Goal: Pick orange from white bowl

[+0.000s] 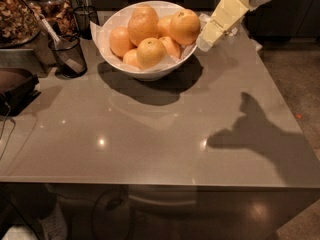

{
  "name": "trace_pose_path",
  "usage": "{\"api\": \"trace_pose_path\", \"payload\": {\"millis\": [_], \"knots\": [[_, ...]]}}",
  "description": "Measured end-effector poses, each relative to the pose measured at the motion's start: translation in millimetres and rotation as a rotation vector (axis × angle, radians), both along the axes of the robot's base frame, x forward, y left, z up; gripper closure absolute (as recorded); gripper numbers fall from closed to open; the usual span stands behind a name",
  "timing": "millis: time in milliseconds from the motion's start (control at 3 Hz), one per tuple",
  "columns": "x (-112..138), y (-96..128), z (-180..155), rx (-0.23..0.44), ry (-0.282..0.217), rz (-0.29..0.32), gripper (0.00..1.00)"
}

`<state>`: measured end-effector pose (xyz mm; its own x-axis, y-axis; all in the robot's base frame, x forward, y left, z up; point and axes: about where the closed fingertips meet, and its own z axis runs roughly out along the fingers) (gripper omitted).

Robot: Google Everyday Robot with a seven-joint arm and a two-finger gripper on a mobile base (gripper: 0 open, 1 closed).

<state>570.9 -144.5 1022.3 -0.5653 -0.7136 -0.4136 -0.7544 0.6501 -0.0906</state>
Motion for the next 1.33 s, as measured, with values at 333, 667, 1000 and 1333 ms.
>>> {"api": "trace_pose_path", "payload": {"millis": [333, 667, 1000, 1333], "knots": [[4.7, 13.4, 3.0, 0.025, -0.019, 0.019, 0.0], [9.8, 53.3, 13.9, 0.05, -0.045, 0.085, 0.0], [10.6, 91.1, 24.1, 0.003, -0.075, 0.151, 0.0], [8.6, 111.2, 28.3, -0.049, -0.102, 0.222, 0.0]]}}
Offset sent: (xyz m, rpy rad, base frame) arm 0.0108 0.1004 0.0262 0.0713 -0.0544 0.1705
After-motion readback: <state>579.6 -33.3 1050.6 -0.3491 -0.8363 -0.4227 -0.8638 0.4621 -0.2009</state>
